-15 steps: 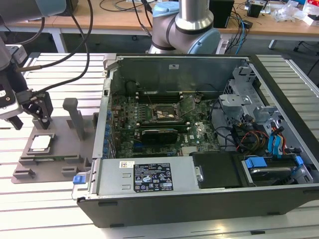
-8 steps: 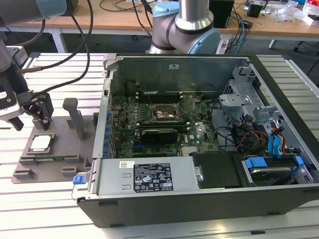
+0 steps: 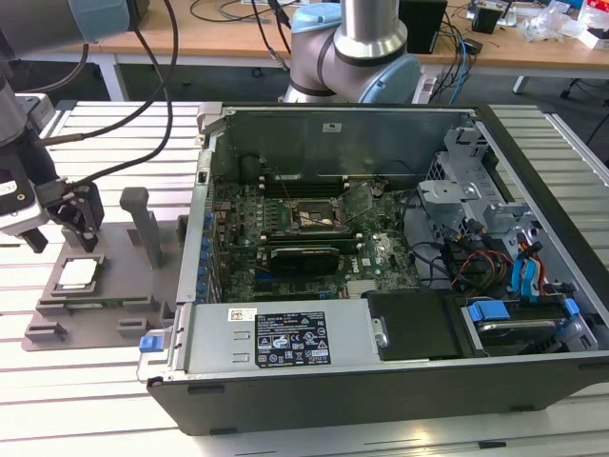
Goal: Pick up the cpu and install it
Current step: 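Pick up the cpu and move it towards the insertion slot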
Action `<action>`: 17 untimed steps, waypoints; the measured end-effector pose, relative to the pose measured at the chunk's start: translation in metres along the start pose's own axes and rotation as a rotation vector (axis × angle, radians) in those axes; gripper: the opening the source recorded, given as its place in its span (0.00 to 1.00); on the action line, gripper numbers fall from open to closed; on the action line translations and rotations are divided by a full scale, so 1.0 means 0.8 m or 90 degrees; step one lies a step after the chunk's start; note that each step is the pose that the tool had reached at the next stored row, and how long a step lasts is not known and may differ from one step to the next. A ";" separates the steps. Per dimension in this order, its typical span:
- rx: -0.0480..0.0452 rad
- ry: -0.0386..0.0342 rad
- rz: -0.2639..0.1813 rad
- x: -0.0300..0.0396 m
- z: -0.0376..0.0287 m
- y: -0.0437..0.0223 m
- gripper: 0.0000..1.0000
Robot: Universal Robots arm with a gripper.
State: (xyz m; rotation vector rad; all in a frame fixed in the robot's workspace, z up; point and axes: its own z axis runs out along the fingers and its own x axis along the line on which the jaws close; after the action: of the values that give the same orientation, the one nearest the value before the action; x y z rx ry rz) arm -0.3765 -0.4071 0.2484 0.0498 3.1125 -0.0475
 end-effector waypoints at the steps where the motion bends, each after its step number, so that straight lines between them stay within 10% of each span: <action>1: 0.0000 0.0000 0.000 0.0000 0.0005 0.0000 0.69; 17: 0.0000 0.0000 0.000 0.0005 0.0160 0.0005 0.69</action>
State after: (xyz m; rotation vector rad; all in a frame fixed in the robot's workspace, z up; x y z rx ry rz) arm -0.3765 -0.4070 0.2356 0.0499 3.1124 -0.0474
